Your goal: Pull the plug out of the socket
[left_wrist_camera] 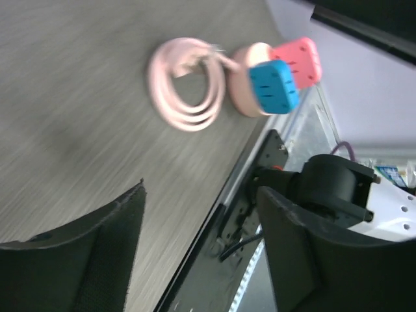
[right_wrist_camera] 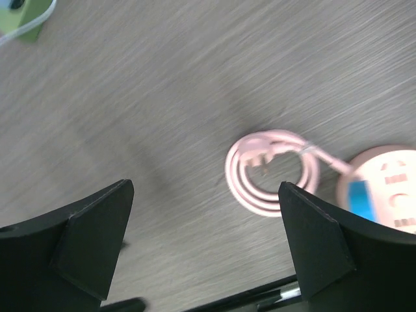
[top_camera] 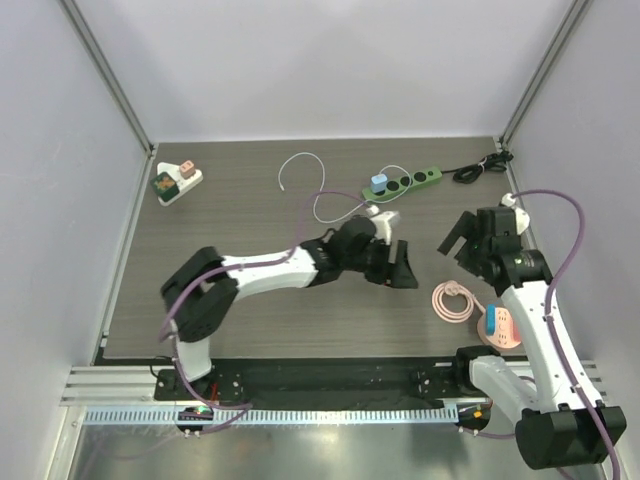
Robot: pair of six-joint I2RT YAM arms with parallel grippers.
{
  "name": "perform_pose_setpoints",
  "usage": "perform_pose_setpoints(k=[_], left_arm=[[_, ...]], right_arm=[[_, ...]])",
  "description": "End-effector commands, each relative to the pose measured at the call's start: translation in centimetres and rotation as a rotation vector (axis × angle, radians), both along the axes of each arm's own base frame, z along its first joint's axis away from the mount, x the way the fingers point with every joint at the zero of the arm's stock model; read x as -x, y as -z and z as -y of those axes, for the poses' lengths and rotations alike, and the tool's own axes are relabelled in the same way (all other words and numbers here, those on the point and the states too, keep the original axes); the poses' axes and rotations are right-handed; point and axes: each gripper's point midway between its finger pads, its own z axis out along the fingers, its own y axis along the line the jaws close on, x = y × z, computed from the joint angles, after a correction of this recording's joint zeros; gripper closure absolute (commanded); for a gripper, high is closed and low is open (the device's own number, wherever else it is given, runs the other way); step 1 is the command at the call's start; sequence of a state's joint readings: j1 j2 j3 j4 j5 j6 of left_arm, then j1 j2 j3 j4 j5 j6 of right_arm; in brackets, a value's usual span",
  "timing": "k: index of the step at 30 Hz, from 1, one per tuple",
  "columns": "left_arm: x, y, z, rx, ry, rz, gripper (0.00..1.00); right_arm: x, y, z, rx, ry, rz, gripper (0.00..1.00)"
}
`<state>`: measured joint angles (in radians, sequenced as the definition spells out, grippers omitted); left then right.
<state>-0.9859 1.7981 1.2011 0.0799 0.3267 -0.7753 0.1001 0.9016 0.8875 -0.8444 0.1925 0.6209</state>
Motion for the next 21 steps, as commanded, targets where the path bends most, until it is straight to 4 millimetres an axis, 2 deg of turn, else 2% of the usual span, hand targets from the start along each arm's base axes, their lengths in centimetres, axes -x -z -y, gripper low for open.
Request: perform_pose_setpoints(k=[1, 4, 5, 6, 7, 8, 9, 12, 15, 18, 21], left_arm=[[3.2, -0.8, 5.6, 0.103, 0.169, -0.015, 0.32], [3.7, 0.4, 8.5, 0.071, 0.162, 0.022, 0.36], [3.9, 3.2, 9.0, 0.004, 0.161, 0.001, 0.36], [3.5, 2.4, 10.3, 0.017, 0.155, 0.028, 0.37], [4.1, 3.2, 11.0, 0.0, 0.163, 0.026, 0.39], [4.2, 5.0, 11.4, -0.034, 0.164, 0.01, 0.41], [4.5, 4.8, 12.5, -0.025, 0.171, 0.024, 0.41], [4.5, 6.5, 13.7, -0.064, 0.148, 0.036, 0.42], [4.1, 8.6, 13.3, -0.15, 0.098, 0.035, 0.37], [2.5, 10.3, 12.2, -0.233, 0.013, 0.088, 0.34], [1.7, 10.7, 12.2, -0.266, -0.004, 0.122, 0.31]], right_arm=[[0.4, -4.2, 3.3, 0.141, 0.019, 0.029, 0.0], [0.8, -6.7, 5.0, 0.205, 0.06, 0.057, 0.0], [0.9, -7.3, 5.1, 0.212, 0.062, 0.067, 0.0], [1.0, -8.0, 5.1, 0.211, 0.059, 0.077, 0.0], [1.0, -8.3, 5.0, 0.209, 0.056, 0.084, 0.0], [1.1, -8.6, 4.8, 0.199, 0.047, 0.091, 0.0], [1.1, -8.9, 4.7, 0.197, 0.043, 0.098, 0.0], [1.5, -8.8, 4.4, 0.185, 0.028, 0.106, 0.0], [2.0, -8.4, 4.1, 0.174, 0.013, 0.116, 0.01], [2.1, -7.9, 3.7, 0.158, -0.006, 0.12, 0.0], [2.0, -7.9, 3.2, 0.14, -0.026, 0.126, 0.0]])
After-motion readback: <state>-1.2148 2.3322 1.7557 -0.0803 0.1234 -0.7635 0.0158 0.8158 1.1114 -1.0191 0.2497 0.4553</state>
